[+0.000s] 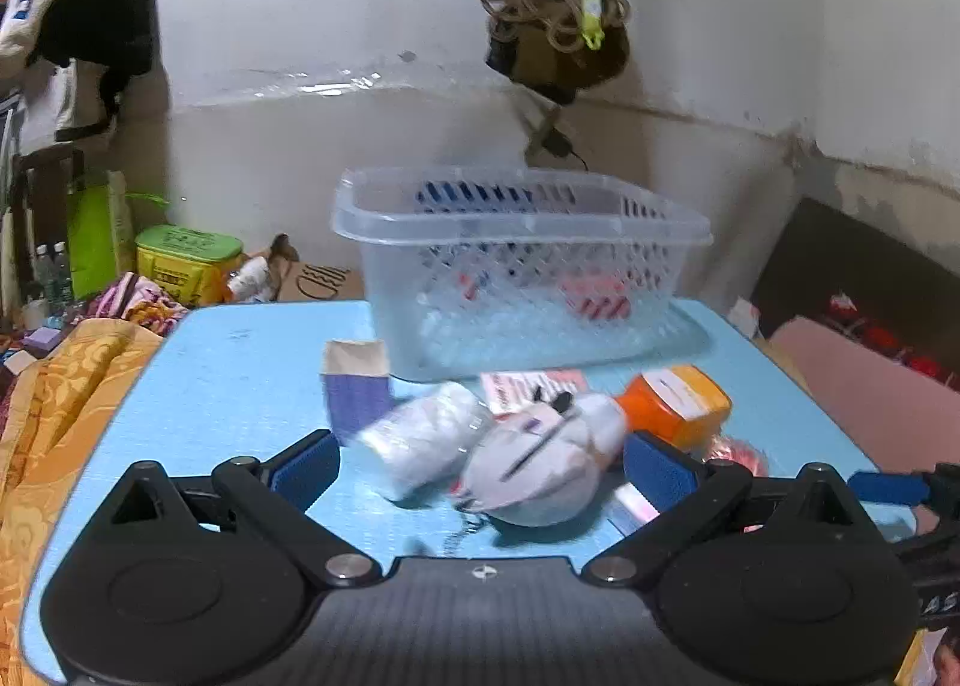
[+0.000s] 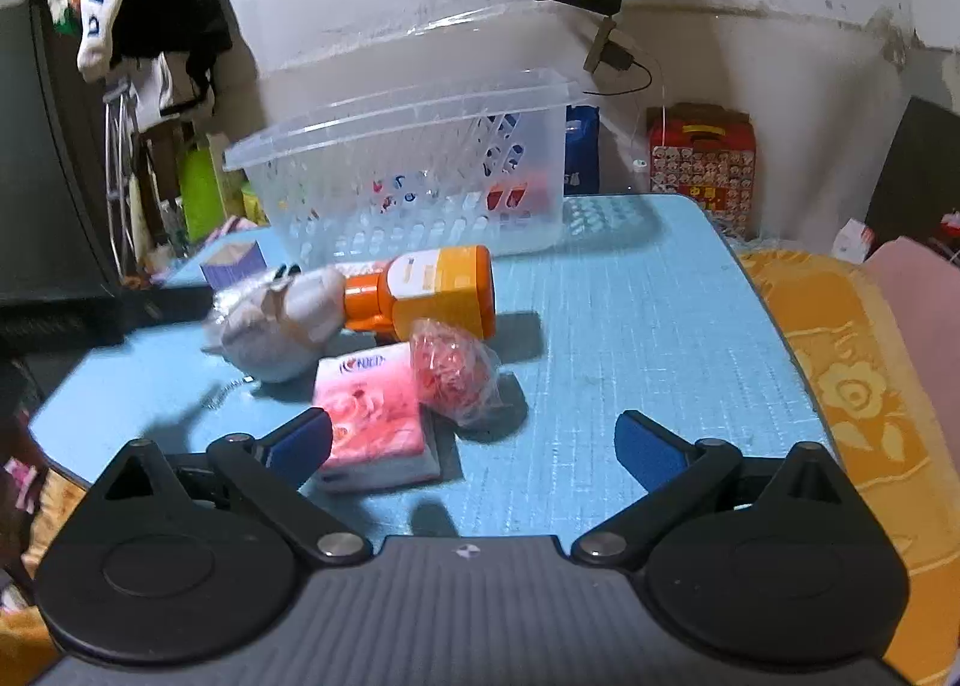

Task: Organize objects
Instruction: 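Grasp the pink tissue pack with the right gripper while the left grasps the white plush toy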

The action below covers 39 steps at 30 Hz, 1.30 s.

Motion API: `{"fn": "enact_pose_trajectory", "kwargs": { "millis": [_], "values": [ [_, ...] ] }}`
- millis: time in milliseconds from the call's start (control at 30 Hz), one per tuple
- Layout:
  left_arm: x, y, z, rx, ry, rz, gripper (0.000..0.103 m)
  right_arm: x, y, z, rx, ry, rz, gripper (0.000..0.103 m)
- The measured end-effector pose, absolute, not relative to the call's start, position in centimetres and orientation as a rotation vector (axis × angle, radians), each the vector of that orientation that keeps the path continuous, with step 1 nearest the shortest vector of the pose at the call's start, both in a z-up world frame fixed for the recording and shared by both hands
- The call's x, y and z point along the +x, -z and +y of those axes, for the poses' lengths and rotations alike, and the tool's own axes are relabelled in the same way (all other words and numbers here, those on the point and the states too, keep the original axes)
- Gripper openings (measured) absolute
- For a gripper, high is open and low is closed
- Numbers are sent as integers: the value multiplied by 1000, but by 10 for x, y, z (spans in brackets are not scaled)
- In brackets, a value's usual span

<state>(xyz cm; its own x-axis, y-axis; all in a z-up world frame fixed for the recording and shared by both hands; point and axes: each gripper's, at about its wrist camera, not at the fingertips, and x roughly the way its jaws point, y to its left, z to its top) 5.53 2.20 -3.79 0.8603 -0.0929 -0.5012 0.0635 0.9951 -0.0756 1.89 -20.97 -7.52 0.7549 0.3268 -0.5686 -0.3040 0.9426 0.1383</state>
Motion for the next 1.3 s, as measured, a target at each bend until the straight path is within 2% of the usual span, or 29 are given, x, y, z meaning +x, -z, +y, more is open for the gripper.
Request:
{"fn": "enact_pose_trajectory", "kwargs": {
  "millis": [133,233,367,667,767,933,1300],
  "values": [
    [63,48,4,-28,106,561,99,16,74,-209,43,-346,622,99],
    [69,52,-2,-39,95,580,99,15,76,-205,42,-375,636,93],
    [79,56,-5,-71,87,599,96,16,82,-195,12,-417,654,93],
    [83,62,4,-85,67,614,96,37,103,-151,-146,-437,688,91],
    [84,64,4,-87,75,615,96,34,104,-144,-182,-438,674,87],
    [82,63,-2,-67,88,604,96,32,100,-141,-178,-426,670,57],
    [91,71,-5,-35,62,620,96,21,95,-166,-134,-444,697,57]
  ]
}}
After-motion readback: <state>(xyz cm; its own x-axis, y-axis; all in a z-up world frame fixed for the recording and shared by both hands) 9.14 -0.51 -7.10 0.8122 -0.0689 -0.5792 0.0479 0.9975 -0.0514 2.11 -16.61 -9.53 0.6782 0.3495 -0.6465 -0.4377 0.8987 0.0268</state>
